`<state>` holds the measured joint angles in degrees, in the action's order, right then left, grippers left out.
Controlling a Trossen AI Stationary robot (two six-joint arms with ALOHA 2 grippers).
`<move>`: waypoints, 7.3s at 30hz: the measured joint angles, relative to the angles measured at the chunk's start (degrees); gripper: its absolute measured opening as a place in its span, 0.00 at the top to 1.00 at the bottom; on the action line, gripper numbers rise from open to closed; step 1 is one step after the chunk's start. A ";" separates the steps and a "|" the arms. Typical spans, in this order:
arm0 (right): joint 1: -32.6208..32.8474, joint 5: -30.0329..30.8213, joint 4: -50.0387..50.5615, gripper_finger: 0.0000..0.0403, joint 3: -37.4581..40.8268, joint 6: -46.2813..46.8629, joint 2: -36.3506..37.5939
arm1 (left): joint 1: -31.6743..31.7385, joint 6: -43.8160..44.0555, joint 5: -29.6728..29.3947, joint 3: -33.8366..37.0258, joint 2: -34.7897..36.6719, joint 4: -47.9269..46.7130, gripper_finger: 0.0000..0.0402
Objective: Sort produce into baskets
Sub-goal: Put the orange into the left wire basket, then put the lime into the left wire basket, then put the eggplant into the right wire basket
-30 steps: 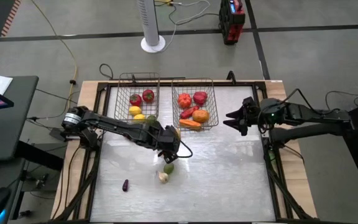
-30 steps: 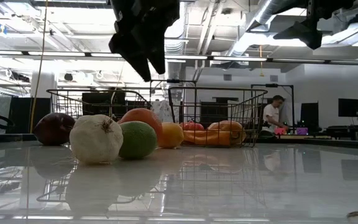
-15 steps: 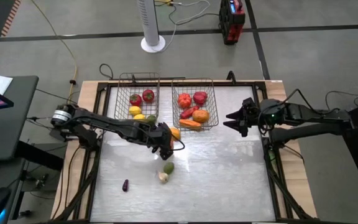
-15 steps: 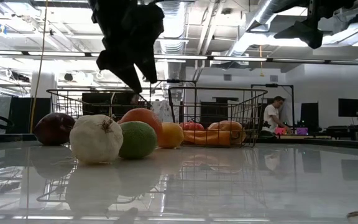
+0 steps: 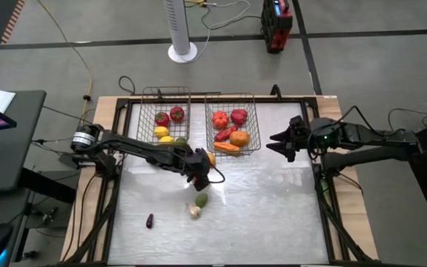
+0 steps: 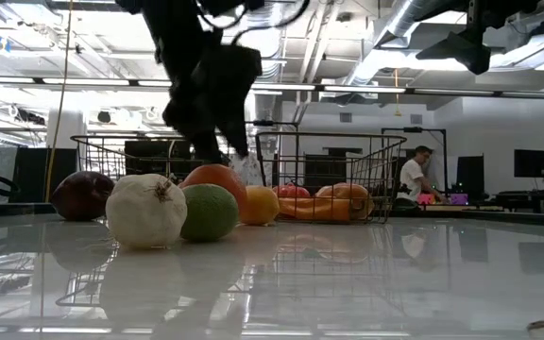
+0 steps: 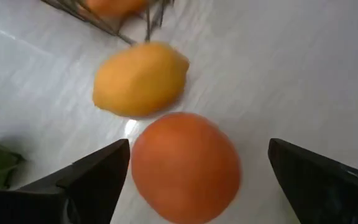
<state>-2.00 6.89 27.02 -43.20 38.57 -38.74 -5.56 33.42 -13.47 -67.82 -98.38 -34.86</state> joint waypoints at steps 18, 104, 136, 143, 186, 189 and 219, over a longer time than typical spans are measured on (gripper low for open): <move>-0.02 0.92 0.38 0.25 -0.02 1.51 0.00 | 0.33 -2.01 5.37 -0.02 -3.99 -1.85 0.24; -4.92 3.17 -3.92 0.25 0.04 -3.06 -3.58 | -12.13 16.24 10.71 0.25 8.02 1.33 0.22; -1.77 -2.62 -6.96 0.25 0.04 -3.83 -9.58 | -12.11 18.15 7.16 -7.49 -10.08 -10.12 0.55; -1.79 -2.49 -7.06 0.25 0.04 -2.99 -9.60 | -7.15 15.77 -5.29 -5.56 -0.31 -20.14 0.54; -1.53 0.56 -9.55 0.25 0.02 -5.29 -9.64 | -13.90 41.93 21.54 7.45 27.65 -32.59 0.27; -1.50 0.55 -9.59 0.25 0.02 -6.09 -9.64 | -19.42 53.33 24.28 11.36 25.97 -24.30 0.28; -1.37 -0.83 -9.59 0.25 0.02 -7.52 -9.64 | -33.02 72.42 27.08 13.74 1.00 -8.06 0.44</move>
<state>-3.38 6.07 17.43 -43.18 31.05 -48.38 -38.59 105.84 13.61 -54.08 -97.38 -42.92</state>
